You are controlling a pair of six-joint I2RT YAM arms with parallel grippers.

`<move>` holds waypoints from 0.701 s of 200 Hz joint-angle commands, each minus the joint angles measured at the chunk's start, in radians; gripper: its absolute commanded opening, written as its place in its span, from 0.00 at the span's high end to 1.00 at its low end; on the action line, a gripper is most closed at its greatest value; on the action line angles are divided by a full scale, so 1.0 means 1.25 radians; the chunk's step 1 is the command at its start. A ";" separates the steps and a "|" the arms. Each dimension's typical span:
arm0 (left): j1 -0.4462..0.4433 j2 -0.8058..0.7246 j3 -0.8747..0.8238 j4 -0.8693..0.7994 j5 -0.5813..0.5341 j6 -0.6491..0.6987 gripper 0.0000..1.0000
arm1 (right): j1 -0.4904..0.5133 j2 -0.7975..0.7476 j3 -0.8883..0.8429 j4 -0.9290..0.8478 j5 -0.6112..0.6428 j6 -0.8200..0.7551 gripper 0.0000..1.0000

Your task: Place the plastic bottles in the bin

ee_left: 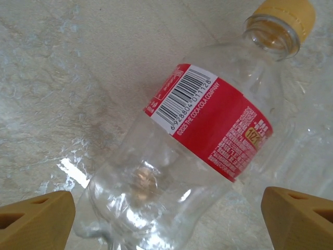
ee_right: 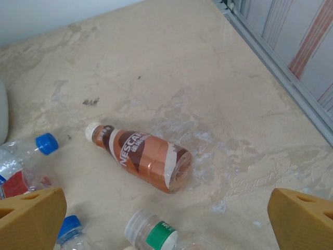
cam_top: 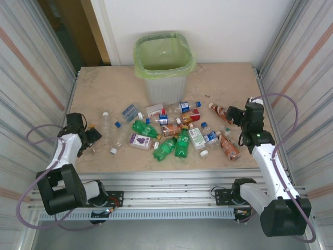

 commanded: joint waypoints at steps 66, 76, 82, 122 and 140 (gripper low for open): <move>0.046 0.086 -0.002 0.077 -0.025 -0.054 0.13 | 0.029 -0.005 0.046 -0.027 0.043 -0.016 0.02; 0.054 0.097 -0.001 0.083 -0.025 -0.055 0.14 | 0.032 -0.004 0.048 -0.030 0.043 -0.015 0.02; 0.057 0.102 0.000 0.088 -0.024 -0.055 0.14 | 0.034 -0.004 0.049 -0.030 0.044 -0.014 0.02; 0.082 0.150 0.008 0.109 -0.010 -0.056 0.21 | 0.047 0.004 0.056 -0.038 0.046 -0.004 0.02; 0.095 0.167 0.008 0.125 0.008 -0.059 0.25 | 0.057 0.012 0.063 -0.038 0.051 0.001 0.02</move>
